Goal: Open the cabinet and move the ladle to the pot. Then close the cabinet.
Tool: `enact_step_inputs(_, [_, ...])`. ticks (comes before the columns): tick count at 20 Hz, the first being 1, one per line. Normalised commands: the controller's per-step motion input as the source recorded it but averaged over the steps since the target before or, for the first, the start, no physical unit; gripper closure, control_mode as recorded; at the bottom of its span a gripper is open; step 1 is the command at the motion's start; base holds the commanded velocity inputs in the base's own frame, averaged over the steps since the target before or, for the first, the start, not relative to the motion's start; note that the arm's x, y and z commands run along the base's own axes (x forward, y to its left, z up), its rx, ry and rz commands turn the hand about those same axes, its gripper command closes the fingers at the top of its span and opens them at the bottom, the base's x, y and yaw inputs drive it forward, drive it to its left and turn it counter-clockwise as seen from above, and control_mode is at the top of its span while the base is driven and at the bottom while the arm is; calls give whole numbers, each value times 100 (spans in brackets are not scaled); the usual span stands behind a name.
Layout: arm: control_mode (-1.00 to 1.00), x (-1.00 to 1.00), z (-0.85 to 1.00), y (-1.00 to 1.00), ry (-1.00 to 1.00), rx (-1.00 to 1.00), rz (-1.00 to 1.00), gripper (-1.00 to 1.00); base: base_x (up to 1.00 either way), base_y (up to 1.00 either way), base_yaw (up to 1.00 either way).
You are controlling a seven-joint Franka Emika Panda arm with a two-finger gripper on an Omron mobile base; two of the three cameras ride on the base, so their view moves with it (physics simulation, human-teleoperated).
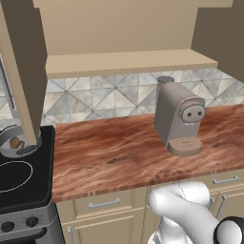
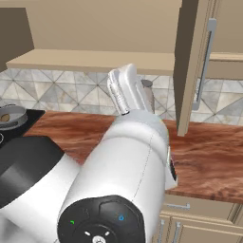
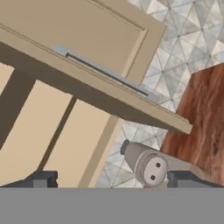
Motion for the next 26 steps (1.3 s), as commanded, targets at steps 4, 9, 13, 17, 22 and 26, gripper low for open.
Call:
enact_step_inputs(4, [-100,36,-22,-26,-6,24,0,-100,0,0,0])
enact_step_inputs(9, [-100,49,-13,-37,-8,17,-3,-100,0,0,0])
enact_step_inputs(13, [-100,54,-6,-39,-9,12,-3,-100,0,0,0])
enact_step_inputs(17, [-100,46,-17,-48,-8,13,-1,-100,0,0,0])
enact_step_inputs(22, [-100,44,-28,-64,-11,9,0,-100,0,0,0])
enact_step_inputs(26, [-100,55,-22,-23,-11,2,0,-100,0,0,0])
